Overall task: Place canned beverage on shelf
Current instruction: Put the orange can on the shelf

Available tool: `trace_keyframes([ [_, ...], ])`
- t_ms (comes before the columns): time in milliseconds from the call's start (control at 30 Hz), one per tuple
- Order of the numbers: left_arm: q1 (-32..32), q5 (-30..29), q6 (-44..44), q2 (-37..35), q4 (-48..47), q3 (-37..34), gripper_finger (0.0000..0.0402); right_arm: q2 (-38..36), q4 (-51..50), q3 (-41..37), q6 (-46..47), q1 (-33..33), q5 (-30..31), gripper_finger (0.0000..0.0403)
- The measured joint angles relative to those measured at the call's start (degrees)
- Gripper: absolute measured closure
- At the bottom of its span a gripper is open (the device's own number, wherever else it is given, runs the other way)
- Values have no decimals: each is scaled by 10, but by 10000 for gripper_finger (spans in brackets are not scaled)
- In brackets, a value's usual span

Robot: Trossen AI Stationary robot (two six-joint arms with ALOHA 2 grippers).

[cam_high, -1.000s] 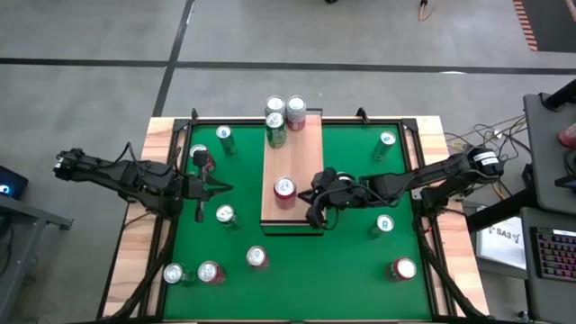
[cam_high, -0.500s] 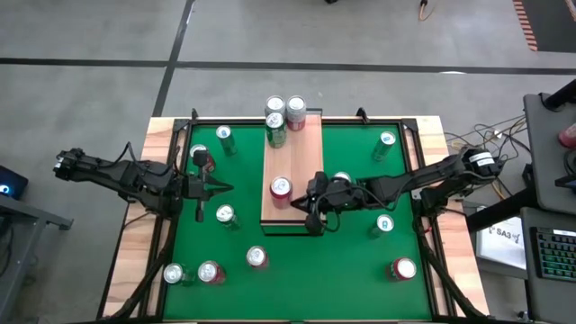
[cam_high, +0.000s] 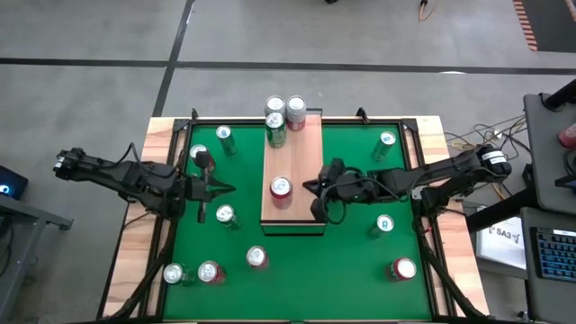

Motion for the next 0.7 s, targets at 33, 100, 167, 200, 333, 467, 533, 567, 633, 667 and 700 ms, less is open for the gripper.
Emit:
trace_keyframes([
  [33,0,0,4,1,1,0,402,0,13,0,-14,-4,-1,394],
  [100,0,0,8,2,2,0,402,3,42,0,-42,-13,0,394],
  [167,0,0,8,2,5,0,402,6,66,0,-62,-23,0,394],
  [200,0,0,8,2,6,0,402,6,70,0,-74,-29,0,394],
  [333,0,0,10,1,6,0,402,7,96,0,-98,-56,-2,394],
  [467,0,0,17,2,7,0,402,8,133,0,-117,-84,-61,394],
  [533,0,0,21,2,7,0,402,14,154,0,-119,-94,-95,394],
  [567,0,0,21,2,7,0,402,16,159,0,-121,-96,-104,394],
  [633,0,0,21,2,7,0,402,21,165,0,-130,-98,-110,394],
  [667,0,0,21,2,7,0,402,22,166,0,-136,-98,-110,394],
  [700,0,0,21,2,7,0,402,22,170,0,-142,-97,-110,394],
])
